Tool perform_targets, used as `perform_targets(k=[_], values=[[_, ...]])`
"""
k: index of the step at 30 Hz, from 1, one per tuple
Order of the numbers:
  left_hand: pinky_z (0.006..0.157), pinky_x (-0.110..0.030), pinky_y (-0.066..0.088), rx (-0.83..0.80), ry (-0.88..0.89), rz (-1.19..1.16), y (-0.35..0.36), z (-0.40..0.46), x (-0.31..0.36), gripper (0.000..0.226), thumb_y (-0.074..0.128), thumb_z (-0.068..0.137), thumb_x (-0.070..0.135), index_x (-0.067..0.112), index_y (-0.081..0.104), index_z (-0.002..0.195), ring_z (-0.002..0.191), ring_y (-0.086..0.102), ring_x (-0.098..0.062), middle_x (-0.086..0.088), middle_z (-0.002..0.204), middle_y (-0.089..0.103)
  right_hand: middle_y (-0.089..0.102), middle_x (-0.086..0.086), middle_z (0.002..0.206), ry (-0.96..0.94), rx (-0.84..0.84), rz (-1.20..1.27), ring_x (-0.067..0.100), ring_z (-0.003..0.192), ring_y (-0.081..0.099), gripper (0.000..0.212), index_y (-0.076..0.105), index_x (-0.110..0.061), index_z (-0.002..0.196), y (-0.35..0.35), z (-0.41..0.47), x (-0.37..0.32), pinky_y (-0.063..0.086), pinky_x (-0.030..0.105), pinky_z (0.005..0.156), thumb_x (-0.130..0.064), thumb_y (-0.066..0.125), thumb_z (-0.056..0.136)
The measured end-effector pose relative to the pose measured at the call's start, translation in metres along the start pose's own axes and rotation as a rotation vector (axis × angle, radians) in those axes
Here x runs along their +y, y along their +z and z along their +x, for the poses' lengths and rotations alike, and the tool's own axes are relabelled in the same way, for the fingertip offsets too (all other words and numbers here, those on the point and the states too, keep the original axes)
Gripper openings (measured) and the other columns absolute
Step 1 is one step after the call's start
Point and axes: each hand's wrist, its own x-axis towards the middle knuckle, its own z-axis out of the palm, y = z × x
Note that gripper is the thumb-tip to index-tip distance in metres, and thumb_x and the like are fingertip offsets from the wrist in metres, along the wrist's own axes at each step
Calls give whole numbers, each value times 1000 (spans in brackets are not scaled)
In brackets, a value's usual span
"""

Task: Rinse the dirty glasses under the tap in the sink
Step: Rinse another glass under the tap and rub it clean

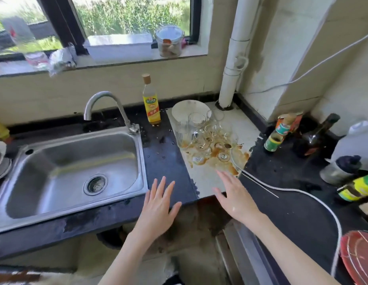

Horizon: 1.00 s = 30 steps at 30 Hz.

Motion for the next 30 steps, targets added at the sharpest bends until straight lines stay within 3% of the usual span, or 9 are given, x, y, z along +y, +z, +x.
perform_targets(k=[4,8,11,14,19,21,24,28,30], values=[[116,-38,2,-37,52,-83,-14,72,-8,62,34,97,44,25,6,149,145,-10,-19,3,158,-5,30,-2,152,145,19,333,15,140,27,47,28,-19,146,-2,61,-2,23,27,111,-27,38,100],[117,-34,14,-105,52,-352,-13,134,-2,67,47,94,40,20,12,149,144,9,-16,2,156,13,34,1,150,315,6,566,17,136,34,45,29,-16,145,-4,114,11,30,22,100,-17,36,101],[115,-36,24,-118,58,-509,-11,169,6,76,55,89,44,21,15,148,141,23,-13,6,153,25,33,-1,151,388,-25,674,18,137,34,47,27,-20,146,-2,146,20,32,33,109,-15,37,101],[113,-31,25,-142,-1,-604,-9,198,19,86,62,85,39,17,10,149,139,25,-15,1,152,25,33,-5,151,446,-72,832,18,137,34,49,29,-26,145,-2,170,28,31,48,111,-14,40,99],[108,-25,29,-163,-96,-726,9,224,32,96,72,78,33,19,9,149,135,29,-9,4,145,31,45,-2,138,464,-193,1022,17,128,45,49,32,-18,144,-3,182,34,37,39,108,-7,42,97],[102,-22,34,-115,-127,-765,15,226,34,89,74,77,30,25,17,145,130,36,-7,8,133,39,49,-2,126,450,-210,1073,14,118,51,45,38,-16,139,-3,184,37,42,32,103,-2,42,96],[106,-31,38,14,-159,-824,19,220,31,77,76,75,28,42,25,131,126,44,-9,6,131,47,54,-5,122,413,-260,1066,11,114,53,40,45,-17,132,-2,184,38,43,31,102,1,39,97],[102,-40,42,142,-183,-906,10,197,15,75,76,68,50,45,34,130,119,49,-10,8,124,49,60,-5,121,335,-341,1016,8,112,57,42,54,-25,117,2,186,24,48,31,96,5,34,96],[99,-36,45,204,-199,-945,1,182,2,68,74,66,49,57,35,121,114,53,-15,17,116,50,63,-4,117,307,-387,996,6,106,59,43,56,-26,112,6,189,9,52,28,88,7,34,95]])
